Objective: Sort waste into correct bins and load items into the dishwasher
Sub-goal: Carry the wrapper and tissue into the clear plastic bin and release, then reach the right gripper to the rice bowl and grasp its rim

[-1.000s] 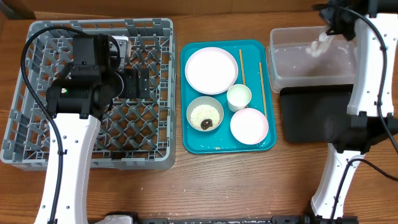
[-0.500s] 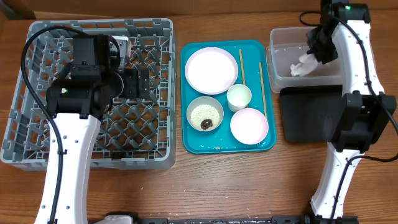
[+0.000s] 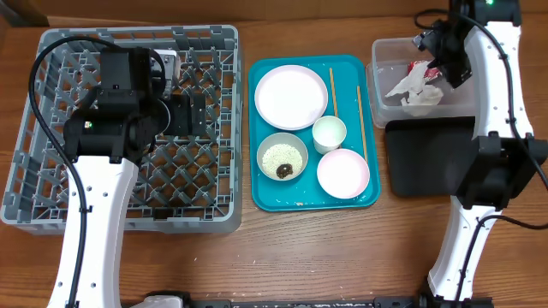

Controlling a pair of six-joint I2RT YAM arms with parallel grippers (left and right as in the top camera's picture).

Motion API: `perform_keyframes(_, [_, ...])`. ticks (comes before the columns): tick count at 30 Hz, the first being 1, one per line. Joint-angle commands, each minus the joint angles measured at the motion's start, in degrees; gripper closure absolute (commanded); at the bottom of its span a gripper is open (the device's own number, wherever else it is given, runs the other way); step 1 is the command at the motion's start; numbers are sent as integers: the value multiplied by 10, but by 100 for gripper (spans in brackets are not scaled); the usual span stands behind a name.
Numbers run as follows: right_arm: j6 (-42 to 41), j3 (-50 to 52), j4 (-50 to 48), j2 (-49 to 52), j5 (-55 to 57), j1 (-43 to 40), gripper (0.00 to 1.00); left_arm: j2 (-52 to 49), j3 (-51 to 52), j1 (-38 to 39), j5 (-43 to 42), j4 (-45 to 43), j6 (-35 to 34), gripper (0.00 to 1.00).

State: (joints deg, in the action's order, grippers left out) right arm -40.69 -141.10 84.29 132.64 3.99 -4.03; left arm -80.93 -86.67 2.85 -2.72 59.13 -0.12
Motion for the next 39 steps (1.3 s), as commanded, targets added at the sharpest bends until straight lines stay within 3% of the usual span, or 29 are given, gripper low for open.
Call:
perform_keyframes(1, [154, -76, 38, -63, -83, 7, 9, -5, -11, -2, 2, 0, -7, 0])
perform_keyframes(7, [198, -118, 126, -118, -127, 40, 10, -5, -11, -2, 2, 0, -7, 0])
perform_keyframes(15, [210, -103, 128, -130, -148, 150, 16, -5, -11, -2, 2, 0, -7, 0])
perform_keyframes(27, [180, 70, 127, -130, -141, 282, 28, -5, -11, -2, 2, 0, -7, 0])
perform_keyframes(34, [158, 141, 82, -130, -141, 330, 35, -5, -11, -2, 2, 0, -7, 0])
perform_keyframes(39, [154, 217, -34, -129, -112, 388, 40, -5, -11, -2, 2, 0, -7, 0])
